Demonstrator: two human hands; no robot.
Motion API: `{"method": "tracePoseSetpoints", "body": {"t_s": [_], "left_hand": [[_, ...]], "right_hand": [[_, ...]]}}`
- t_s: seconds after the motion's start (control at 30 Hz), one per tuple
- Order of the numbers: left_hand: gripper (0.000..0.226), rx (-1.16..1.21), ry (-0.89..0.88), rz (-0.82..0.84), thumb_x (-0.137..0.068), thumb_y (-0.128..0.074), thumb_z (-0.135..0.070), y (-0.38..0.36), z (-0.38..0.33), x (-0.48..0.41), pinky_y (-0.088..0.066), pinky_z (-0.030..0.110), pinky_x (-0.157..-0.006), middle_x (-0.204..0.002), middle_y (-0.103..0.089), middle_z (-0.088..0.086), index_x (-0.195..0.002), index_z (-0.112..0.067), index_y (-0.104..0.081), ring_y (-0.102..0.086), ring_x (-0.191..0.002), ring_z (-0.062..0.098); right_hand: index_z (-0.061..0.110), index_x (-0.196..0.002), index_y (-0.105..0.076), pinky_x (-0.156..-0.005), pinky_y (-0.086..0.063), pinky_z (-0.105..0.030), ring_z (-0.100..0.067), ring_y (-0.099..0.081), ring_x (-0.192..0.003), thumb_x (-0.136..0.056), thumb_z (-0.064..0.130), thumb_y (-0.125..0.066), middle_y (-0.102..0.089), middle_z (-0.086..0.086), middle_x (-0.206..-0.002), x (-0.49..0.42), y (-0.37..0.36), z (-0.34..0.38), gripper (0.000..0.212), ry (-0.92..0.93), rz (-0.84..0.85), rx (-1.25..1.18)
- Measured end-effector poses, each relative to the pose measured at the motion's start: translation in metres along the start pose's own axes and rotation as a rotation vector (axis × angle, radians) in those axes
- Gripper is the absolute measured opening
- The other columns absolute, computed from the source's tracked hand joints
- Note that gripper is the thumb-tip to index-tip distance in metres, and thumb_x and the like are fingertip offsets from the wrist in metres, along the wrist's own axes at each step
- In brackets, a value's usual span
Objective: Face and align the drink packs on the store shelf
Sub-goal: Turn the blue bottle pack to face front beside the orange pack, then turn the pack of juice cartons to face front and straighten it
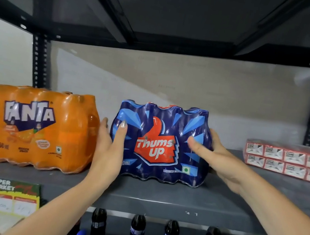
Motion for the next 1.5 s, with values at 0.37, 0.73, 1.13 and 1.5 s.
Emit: {"method": "tracePoseSetpoints", "body": {"t_s": [0.37,0.73,1.13,1.5], "left_hand": [[0.057,-0.401,-1.091,0.094,-0.082,-0.060,-0.019,-0.071,-0.091,0.114,-0.023,0.043,-0.116,-0.151,-0.034,0.010,-0.135,-0.013,-0.043,-0.027,-0.145,0.030],[0.078,0.179,0.237,0.437,-0.083,-0.063,-0.021,-0.340,-0.042,0.060,-0.054,0.037,-0.091,-0.105,-0.068,0.006,-0.148,-0.026,-0.020,-0.066,-0.100,0.023],[0.074,-0.129,0.338,0.344,-0.076,-0.078,-0.035,-0.411,0.010,-0.009,-0.047,0.016,-0.047,-0.111,-0.062,0.006,-0.137,-0.008,-0.046,-0.059,-0.070,0.008],[0.112,-0.401,-0.062,0.318,-0.064,-0.089,-0.025,-0.337,-0.021,-0.010,-0.059,0.042,-0.079,-0.091,-0.072,0.004,-0.148,-0.036,-0.016,-0.071,-0.082,0.019]], "right_hand": [[0.023,-0.116,-0.065,-0.099,-0.035,-0.030,-0.011,-0.050,-0.113,-0.097,0.043,-0.051,-0.060,0.002,-0.123,0.035,0.196,0.013,0.032,0.145,-0.634,0.171],[0.008,-0.138,-0.050,-0.073,-0.044,-0.037,-0.036,-0.058,-0.103,-0.096,0.051,-0.048,-0.062,-0.026,-0.121,0.036,0.375,-0.095,0.060,-0.340,-0.485,-0.008],[0.001,-0.097,-0.065,-0.048,-0.058,-0.039,-0.032,-0.073,-0.058,-0.094,0.011,-0.060,-0.076,-0.022,-0.076,-0.004,0.364,-0.134,0.011,-0.380,-0.308,-0.264],[0.023,-0.120,-0.058,-0.057,-0.057,-0.030,-0.021,-0.072,-0.080,-0.090,-0.002,-0.062,-0.066,-0.015,-0.113,-0.036,0.338,-0.093,0.039,0.018,-0.179,-0.193]]}}
Point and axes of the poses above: each hand's wrist, its own x-axis away from the middle knuckle, its own y-axis out of the back of the hand, z = x × y, the point moved 8 cm from there along -x, towards the middle knuckle
